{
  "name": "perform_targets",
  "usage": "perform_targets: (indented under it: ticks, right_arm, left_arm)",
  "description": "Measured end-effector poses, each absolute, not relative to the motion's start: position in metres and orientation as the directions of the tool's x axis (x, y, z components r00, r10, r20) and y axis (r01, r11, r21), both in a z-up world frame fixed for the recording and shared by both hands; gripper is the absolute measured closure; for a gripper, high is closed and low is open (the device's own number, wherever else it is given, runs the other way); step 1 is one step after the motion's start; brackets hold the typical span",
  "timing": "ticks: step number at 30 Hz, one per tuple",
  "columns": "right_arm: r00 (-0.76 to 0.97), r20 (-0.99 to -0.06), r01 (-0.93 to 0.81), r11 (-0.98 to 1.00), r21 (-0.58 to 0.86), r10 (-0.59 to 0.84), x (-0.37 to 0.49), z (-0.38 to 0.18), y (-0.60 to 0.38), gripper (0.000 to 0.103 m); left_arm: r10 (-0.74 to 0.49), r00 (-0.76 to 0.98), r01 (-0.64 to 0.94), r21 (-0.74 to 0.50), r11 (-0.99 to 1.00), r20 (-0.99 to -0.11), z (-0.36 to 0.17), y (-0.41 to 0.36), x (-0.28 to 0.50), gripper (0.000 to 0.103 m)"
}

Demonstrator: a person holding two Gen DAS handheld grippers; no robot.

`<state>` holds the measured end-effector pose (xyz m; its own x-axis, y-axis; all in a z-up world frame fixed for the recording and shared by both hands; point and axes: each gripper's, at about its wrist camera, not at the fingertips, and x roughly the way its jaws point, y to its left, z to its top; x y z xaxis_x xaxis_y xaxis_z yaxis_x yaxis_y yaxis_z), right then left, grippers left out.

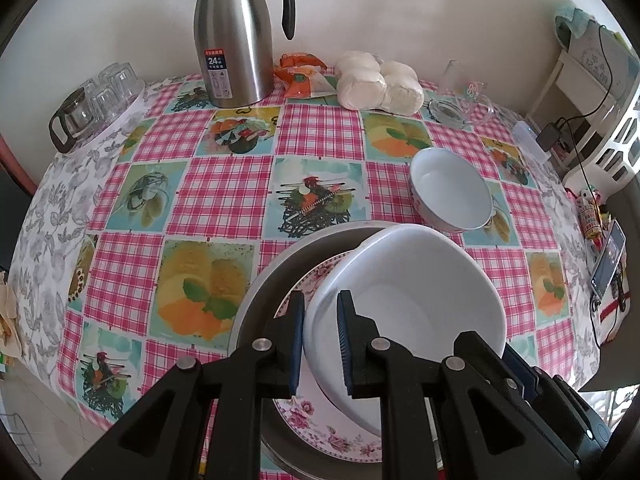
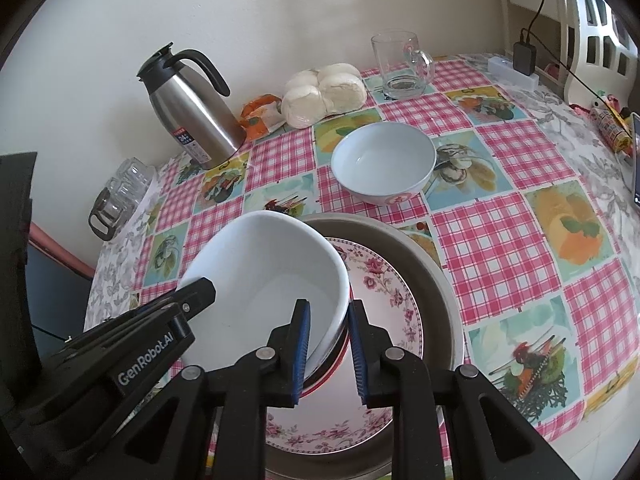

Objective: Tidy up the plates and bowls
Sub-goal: 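Carry the white square MAX bowl with the right gripper over the basin, then lower the square bowl into the red-rimmed bowl and open the right gripper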

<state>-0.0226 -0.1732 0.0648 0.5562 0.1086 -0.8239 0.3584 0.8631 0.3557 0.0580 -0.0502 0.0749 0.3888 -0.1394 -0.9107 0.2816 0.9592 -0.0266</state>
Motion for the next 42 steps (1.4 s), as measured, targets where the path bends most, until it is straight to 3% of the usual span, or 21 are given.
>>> perform_targets:
  ticks: [19,23,29,30,32,33,37,38,39,40,42]
  right_arm:
    - [0.568,-0.813,0.395,0.823,0.409,0.131,-0.028,0.066,-0.191,0.074]
    - [0.590,-0.798,0.397,0.817,0.417,0.121,-0.031,0.072,-0.195,0.074]
    - [0.596,-0.796,0.406,0.813,0.417,0.111,-0.033,0.074,-0.198,0.073]
    - [0.596,-0.796,0.408,0.813,0.415,0.108,-0.033,0.074,-0.198,0.071]
    - [0.597,-0.796,0.410,0.814,0.411,0.101,-0.033,0.074,-0.198,0.052]
    - [0.599,-0.795,0.412,0.815,0.408,0.095,-0.033,0.074,-0.198,0.048]
    - [0.601,-0.796,0.416,0.822,0.390,0.074,-0.034,0.076,-0.198,0.039]
    - [0.601,-0.796,0.418,0.821,0.389,0.071,-0.034,0.075,-0.198,0.034]
    - [0.602,-0.796,0.419,0.821,0.387,0.068,-0.034,0.075,-0.199,0.033]
    - [0.602,-0.796,0.420,0.821,0.386,0.066,-0.033,0.074,-0.199,0.031]
    - [0.605,-0.794,0.418,0.823,0.385,0.064,-0.033,0.074,-0.199,0.026]
  left_arm:
    - [-0.119,0.403,0.268,-0.008,0.964,-0.907,0.079,-0.048,0.056,0.083]
    - [-0.133,0.435,0.262,-0.016,0.965,-0.891,0.090,-0.045,0.053,0.073]
    - [-0.133,0.448,0.240,-0.025,0.970,-0.884,0.096,-0.039,0.054,0.068]
    - [-0.132,0.450,0.235,-0.025,0.972,-0.883,0.096,-0.039,0.054,0.061]
    - [-0.127,0.454,0.222,-0.026,0.975,-0.882,0.097,-0.036,0.055,0.054]
    - [-0.124,0.456,0.216,-0.026,0.976,-0.881,0.098,-0.035,0.055,0.054]
    - [-0.110,0.461,0.189,-0.024,0.982,-0.881,0.099,-0.030,0.058,0.053]
    - [-0.105,0.462,0.180,-0.023,0.983,-0.881,0.098,-0.028,0.058,0.051]
    - [-0.099,0.463,0.170,-0.021,0.985,-0.881,0.098,-0.026,0.059,0.038]
    - [-0.094,0.466,0.163,-0.019,0.986,-0.880,0.098,-0.025,0.060,0.033]
    - [-0.081,0.480,0.146,-0.012,0.989,-0.874,0.100,-0.022,0.060,0.029]
